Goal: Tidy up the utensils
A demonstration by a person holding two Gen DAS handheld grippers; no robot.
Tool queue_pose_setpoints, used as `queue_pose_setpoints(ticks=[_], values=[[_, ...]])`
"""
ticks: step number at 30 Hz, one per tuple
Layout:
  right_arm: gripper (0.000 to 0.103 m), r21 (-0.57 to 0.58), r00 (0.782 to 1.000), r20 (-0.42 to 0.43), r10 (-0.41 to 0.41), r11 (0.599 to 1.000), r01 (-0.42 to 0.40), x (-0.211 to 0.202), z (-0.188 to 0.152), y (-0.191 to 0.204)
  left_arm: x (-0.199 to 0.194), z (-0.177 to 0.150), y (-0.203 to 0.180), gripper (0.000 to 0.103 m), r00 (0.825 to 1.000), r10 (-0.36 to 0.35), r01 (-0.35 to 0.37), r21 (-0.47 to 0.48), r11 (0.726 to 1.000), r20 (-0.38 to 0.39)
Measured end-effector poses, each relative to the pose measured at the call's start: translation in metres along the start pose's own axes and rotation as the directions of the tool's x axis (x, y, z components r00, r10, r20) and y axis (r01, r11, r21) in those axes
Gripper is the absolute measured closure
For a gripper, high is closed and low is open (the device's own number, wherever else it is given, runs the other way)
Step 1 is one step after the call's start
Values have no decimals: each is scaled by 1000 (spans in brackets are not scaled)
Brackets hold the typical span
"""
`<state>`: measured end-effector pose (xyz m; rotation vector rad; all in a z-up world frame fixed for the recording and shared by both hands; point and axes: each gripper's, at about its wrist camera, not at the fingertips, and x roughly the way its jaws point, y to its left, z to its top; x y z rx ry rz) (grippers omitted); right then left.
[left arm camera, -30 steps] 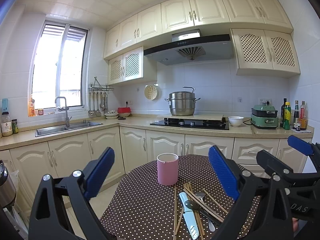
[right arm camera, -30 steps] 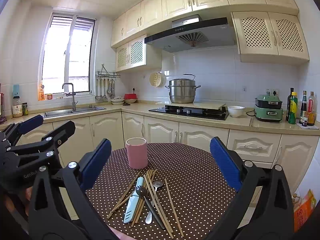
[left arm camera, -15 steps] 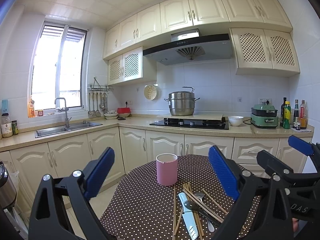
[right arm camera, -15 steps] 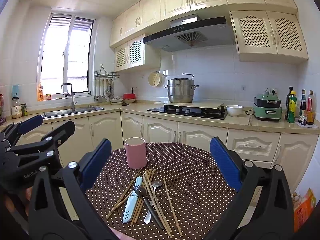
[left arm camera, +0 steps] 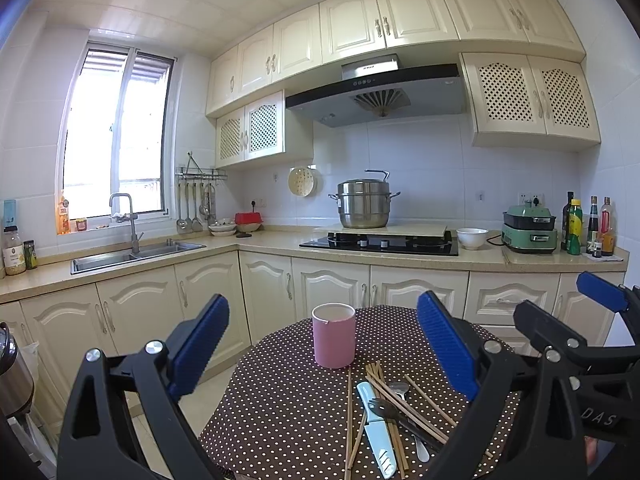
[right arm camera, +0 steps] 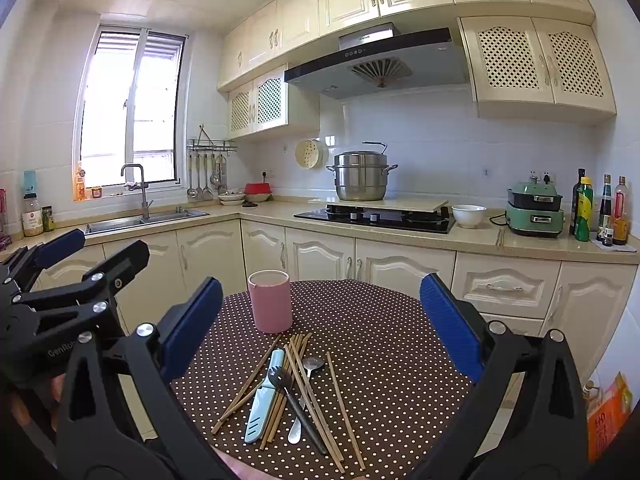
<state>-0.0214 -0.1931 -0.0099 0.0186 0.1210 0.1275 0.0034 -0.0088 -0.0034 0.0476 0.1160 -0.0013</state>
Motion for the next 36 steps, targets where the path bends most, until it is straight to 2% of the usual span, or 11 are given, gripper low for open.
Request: queue_pose_setpoints(ticks=[20,30,34,36], values=[[6,4,1000,-19,2,1000,-2,3,-3,0,1,-3,1,10,1000,5,-5,5,1000,-14],[6,12,997,-75,33,999,-32,27,-11,-2,19,-9,3,10,999,6,-5,27,1000,-45],[6,72,980,-163,112,992,-101,56,-20,-11,49,-13,9,10,989,-67,72,39,997,-130],[6,92,974,-199,110,991,-93,70,-27,-18,68,-17,16,10,979,-89,95,21,995,-185]])
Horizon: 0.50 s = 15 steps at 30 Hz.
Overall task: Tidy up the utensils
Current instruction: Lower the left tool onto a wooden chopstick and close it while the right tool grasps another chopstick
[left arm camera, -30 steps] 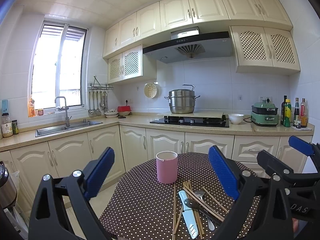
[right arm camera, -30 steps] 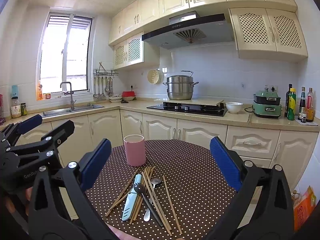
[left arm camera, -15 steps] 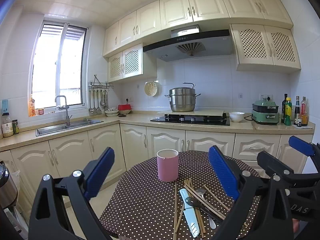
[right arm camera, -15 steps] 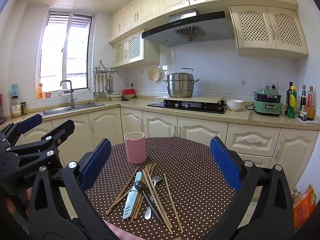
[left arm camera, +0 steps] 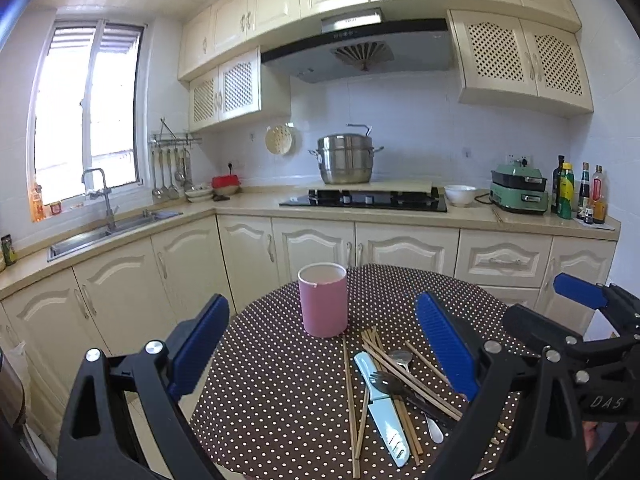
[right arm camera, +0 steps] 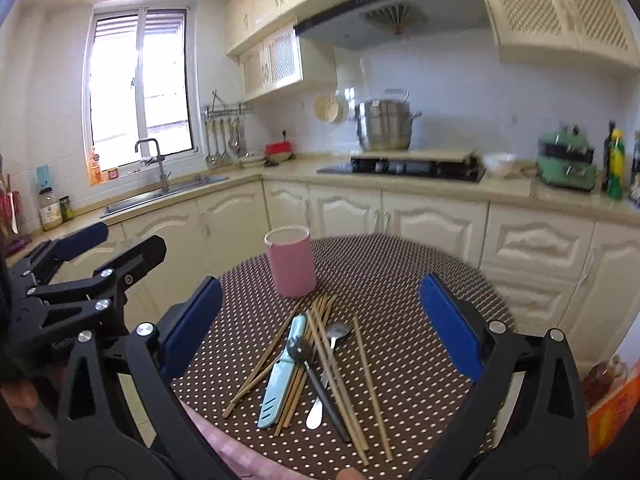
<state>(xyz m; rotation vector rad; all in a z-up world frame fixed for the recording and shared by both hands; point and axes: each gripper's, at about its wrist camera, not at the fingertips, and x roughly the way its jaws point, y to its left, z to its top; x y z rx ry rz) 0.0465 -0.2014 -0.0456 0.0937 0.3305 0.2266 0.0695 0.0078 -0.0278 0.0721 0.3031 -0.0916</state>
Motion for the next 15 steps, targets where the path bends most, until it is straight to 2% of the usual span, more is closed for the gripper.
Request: queue_pose_setpoints(ticks=[2,4,6,8,12,15], values=[[6,-28,999,-28,-46,999,45,13,-4,-5,25,-4,12,10,996,-28,26,-24,999,-84],[6,-73,992,-70,-107,992,102,28,-8,-11,51,-11,23,10,982,-65,56,-55,997,-178],[6,-102,984,-108,-139,987,128,41,-13,-19,79,-22,30,10,950,-113,94,-79,992,-292],[6,-109,975,-166,-150,985,133,57,-19,-29,104,-36,31,10,909,-151,127,-88,988,-388],[6,-119,951,-262,-166,983,139,82,-32,-42,145,-65,25,10,848,-151,133,-72,989,-508],[6,-149,929,-330,-170,981,127,101,-43,-45,165,-76,21,10,814,-169,150,-79,985,-556]])
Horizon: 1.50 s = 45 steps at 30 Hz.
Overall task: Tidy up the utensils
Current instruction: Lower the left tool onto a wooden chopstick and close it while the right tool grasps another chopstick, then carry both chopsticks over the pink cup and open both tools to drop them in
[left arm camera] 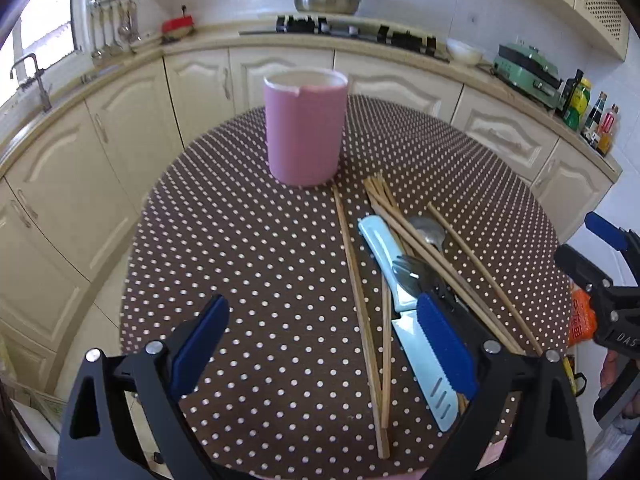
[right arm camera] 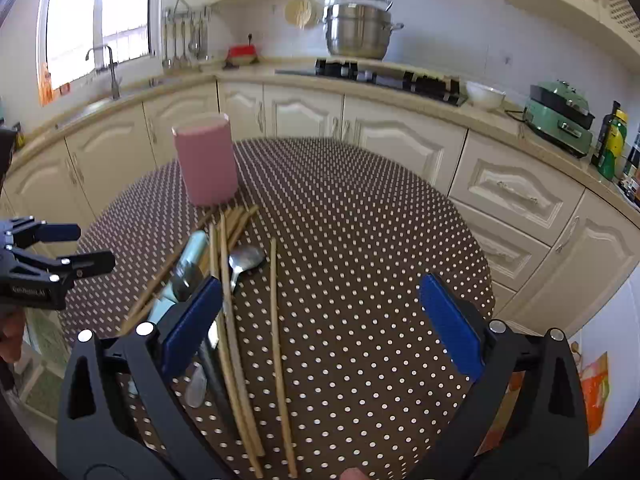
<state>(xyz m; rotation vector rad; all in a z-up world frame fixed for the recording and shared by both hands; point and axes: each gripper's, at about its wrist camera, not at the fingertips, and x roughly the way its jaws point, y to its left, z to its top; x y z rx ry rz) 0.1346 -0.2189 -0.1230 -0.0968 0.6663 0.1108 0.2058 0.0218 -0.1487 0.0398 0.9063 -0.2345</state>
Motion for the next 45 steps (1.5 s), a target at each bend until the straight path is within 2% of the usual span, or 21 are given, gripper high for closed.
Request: queue_pose_setpoints(ticks=[6,10,12,15,18,20,21,23,24,25,26,28,34,37,40,42,45], values=[[6,-89,985,-169,29,995,-45,42,-3,8,37,12,-1,28,994,9,-6,22,1000,-106],[13,-120,960,-272,62,988,-98,65,-1,6,53,18,-6,34,988,45,-36,66,997,-148],[20,-136,943,-325,71,983,-121,75,2,5,65,22,-8,35,983,52,-39,80,996,-175],[36,-168,904,-418,91,970,-175,91,3,9,81,29,-14,36,976,57,-35,107,994,-212],[44,-180,871,-477,116,957,-226,98,7,11,92,36,-20,36,972,77,-46,142,989,-222],[56,-187,848,-513,134,947,-263,101,11,12,100,44,-21,37,968,65,-31,141,989,-242],[60,-192,839,-526,135,943,-272,106,16,15,103,48,-22,39,967,54,-20,137,990,-249],[75,-189,822,-550,149,936,-296,110,19,16,107,56,-21,45,965,42,-8,132,991,-257],[78,-184,816,-557,153,936,-301,112,22,16,108,59,-20,54,965,42,-8,131,991,-259],[85,-173,810,-564,160,936,-306,115,24,14,109,61,-20,64,965,40,-7,126,992,-259],[92,-157,804,-569,171,937,-310,117,26,12,111,64,-20,69,965,38,-7,120,993,-258],[95,-115,793,-575,200,940,-321,124,32,5,112,69,-18,98,966,36,-10,104,995,-255],[97,-2,798,-523,299,936,-352,117,42,-23,82,55,-2,98,982,-25,36,52,998,-189],[97,35,821,-460,339,930,-365,101,46,-46,56,48,-3,98,991,-36,45,74,996,-127],[97,55,850,-365,381,920,-389,80,60,-63,28,48,-9,98,993,-99,104,89,991,-58],[97,66,866,-276,418,907,-417,65,78,-68,6,52,-14,98,989,-150,147,107,983,17],[97,51,881,-151,449,893,-447,48,104,-69,-28,70,-15,98,962,-212,194,115,974,172]])
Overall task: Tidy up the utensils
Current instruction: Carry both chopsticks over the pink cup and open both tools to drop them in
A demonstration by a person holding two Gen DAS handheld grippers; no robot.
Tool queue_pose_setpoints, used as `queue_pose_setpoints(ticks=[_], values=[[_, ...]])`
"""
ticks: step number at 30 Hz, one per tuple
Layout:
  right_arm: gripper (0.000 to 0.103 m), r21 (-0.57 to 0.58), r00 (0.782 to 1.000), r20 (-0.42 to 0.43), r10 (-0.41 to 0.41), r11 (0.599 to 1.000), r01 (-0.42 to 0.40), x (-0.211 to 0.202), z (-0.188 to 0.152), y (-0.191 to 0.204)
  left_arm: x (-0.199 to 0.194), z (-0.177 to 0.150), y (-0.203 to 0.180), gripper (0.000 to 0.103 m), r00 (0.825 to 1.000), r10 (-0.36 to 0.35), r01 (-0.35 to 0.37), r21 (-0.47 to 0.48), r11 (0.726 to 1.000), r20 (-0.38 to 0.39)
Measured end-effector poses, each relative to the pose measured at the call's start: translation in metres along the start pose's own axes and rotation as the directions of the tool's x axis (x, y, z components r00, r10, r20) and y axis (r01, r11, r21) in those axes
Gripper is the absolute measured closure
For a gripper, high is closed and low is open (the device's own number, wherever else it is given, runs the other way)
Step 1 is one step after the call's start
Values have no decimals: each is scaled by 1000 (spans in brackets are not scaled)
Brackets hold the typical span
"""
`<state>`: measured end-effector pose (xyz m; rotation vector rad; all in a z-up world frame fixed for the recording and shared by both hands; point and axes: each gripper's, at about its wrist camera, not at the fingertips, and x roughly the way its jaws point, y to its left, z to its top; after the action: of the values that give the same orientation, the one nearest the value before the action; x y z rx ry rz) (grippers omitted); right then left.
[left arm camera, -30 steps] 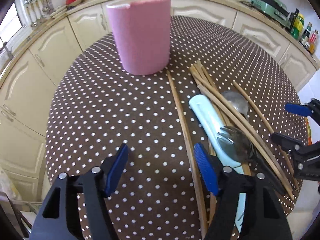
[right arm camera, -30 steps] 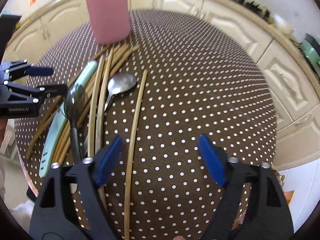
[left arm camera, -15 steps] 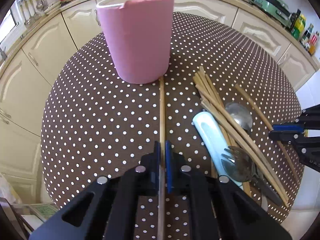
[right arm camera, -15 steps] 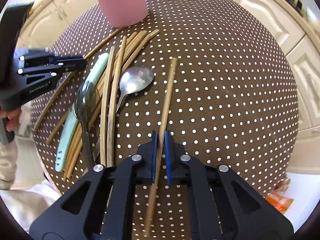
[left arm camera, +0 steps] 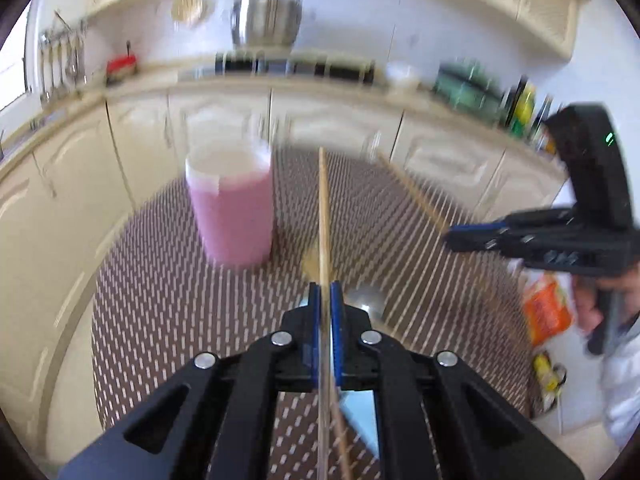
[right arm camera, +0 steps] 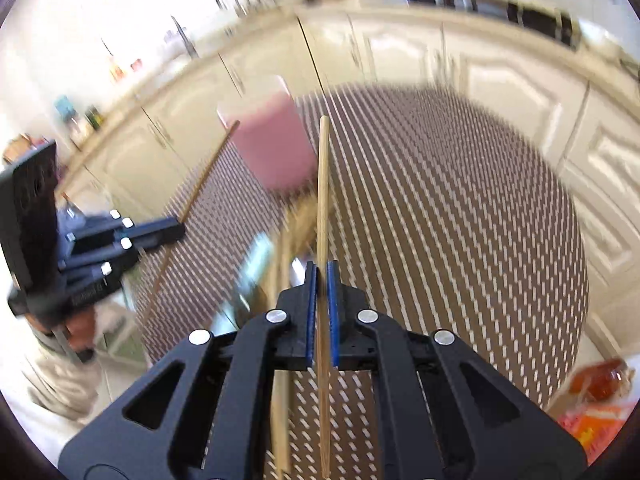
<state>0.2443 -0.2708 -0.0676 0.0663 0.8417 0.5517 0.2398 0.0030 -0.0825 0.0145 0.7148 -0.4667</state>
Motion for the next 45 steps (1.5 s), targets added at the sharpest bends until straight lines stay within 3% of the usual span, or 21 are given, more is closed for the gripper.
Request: queue_pose_setpoints(ticks=[2,5,9,11,15,20,24,26,31,38,45], values=[[97,-20,995,100,26,1000,-24,-9,18,5,-16,18,2,98,993,-6,8,-13,1000,115],[97,-41,972,230,55,998,-46,-11,43,12,-32,45,14,98,956,13,2,-52,999,295],[97,-61,930,357,90,995,-73,7,73,28,-39,76,28,98,882,63,-4,-127,992,468],[97,-60,906,409,113,994,-97,17,89,36,-40,88,37,98,833,93,-8,-157,988,545],[97,-51,859,501,105,994,-92,34,121,39,-32,109,40,98,763,149,-33,-191,981,629],[97,-25,820,563,97,995,-101,53,141,43,-7,128,52,98,724,197,-48,-236,971,661],[97,-1,805,587,85,995,-104,71,147,38,16,126,69,98,723,221,-45,-276,960,655],[97,4,803,590,81,995,-103,78,145,37,27,125,77,98,732,229,-56,-278,959,642],[97,8,827,557,72,996,-92,95,135,31,45,116,83,98,776,237,-85,-276,957,585],[97,-34,853,518,61,998,-50,94,110,33,48,95,81,98,817,256,-149,-239,959,517],[97,-61,866,500,27,998,4,82,92,36,41,82,74,96,838,274,-192,-216,957,471]])
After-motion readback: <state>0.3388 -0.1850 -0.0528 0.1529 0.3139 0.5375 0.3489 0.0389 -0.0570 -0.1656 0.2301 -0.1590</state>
